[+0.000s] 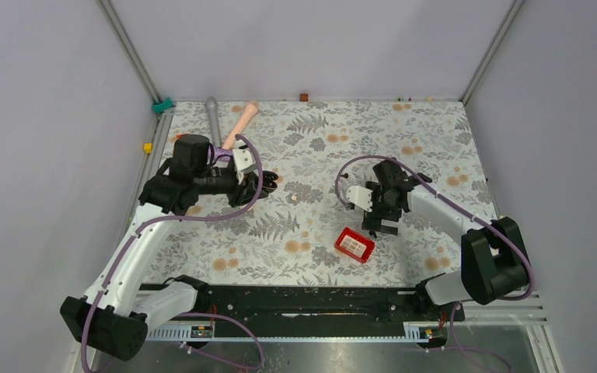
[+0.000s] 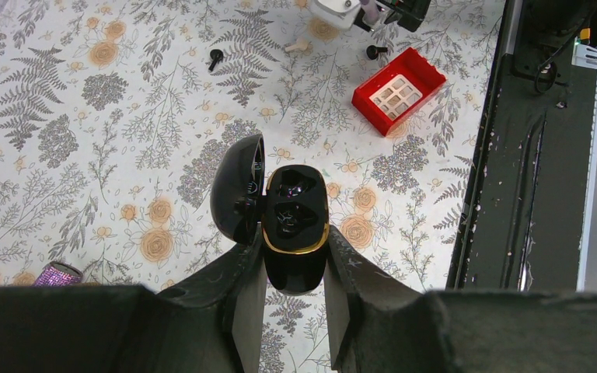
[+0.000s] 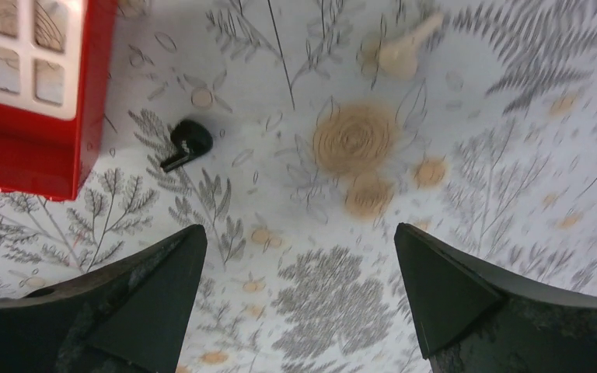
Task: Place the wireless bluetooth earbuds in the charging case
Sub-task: Move the earbud to the center of the board.
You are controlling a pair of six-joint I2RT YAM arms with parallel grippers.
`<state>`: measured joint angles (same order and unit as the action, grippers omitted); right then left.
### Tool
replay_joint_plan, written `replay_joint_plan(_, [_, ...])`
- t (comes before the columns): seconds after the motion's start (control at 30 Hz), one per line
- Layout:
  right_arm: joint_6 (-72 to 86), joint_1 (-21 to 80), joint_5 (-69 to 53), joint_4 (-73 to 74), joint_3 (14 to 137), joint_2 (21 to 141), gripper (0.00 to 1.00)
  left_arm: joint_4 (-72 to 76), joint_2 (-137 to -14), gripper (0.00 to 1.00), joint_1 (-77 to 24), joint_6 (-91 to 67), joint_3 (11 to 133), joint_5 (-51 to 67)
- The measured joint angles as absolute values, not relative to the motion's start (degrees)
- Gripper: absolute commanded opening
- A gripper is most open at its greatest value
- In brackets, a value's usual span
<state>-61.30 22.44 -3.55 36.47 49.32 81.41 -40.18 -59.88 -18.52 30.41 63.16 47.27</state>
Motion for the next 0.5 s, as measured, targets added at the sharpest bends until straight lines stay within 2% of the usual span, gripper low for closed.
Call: replay_joint_plan(0.5, [-79.6,22.5,-14.2,30.2,47.7,84.1,0.99,-40.1,-58.8,0.0,-18.5,30.5,62.5,47.2])
